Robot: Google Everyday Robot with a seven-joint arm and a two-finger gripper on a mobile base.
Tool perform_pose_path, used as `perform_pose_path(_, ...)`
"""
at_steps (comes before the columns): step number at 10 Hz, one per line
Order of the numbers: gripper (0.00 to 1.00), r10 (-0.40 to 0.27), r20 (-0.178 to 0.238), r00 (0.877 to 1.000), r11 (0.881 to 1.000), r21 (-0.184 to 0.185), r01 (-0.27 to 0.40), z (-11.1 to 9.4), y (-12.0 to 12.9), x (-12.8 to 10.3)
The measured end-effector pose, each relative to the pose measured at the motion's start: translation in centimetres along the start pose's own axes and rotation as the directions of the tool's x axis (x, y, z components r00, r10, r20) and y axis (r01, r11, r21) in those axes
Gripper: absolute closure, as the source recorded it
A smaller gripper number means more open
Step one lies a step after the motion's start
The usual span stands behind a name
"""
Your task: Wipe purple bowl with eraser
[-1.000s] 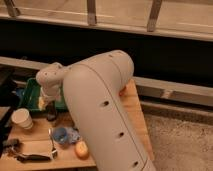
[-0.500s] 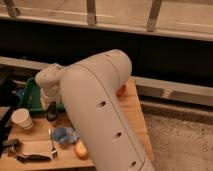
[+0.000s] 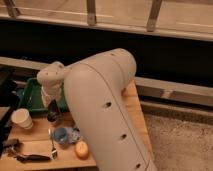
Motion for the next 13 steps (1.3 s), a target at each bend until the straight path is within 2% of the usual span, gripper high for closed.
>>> perform_pose_path(1,1.00,-0.005,0.020,1.000,1.000,-0.012,0.005,-0.9,-0.1,-0.5)
perform_pose_path(5,1.00,-0.028,0.153,0.988,0.996,-0.081,0.041,-8.1,-1.1,-4.0)
perform_pose_path(6,1.00,-0.029,0.199,0.980,0.995,-0.091,0.048,-10.6,-1.9,-4.8)
perform_pose_path(7,1.00,-0.026,0.227,0.973,0.995,-0.089,0.048,-12.2,-3.0,-5.3)
perform_pose_path(9,1.00,-0.007,0.278,0.961,0.996,-0.078,0.030,-15.0,-7.0,-6.2)
perform_pose_path(10,1.00,0.000,0.287,0.958,0.997,-0.072,0.021,-15.5,-8.4,-6.4)
perform_pose_path(13,1.00,-0.002,0.287,0.958,0.997,-0.076,0.025,-15.5,-8.2,-6.5)
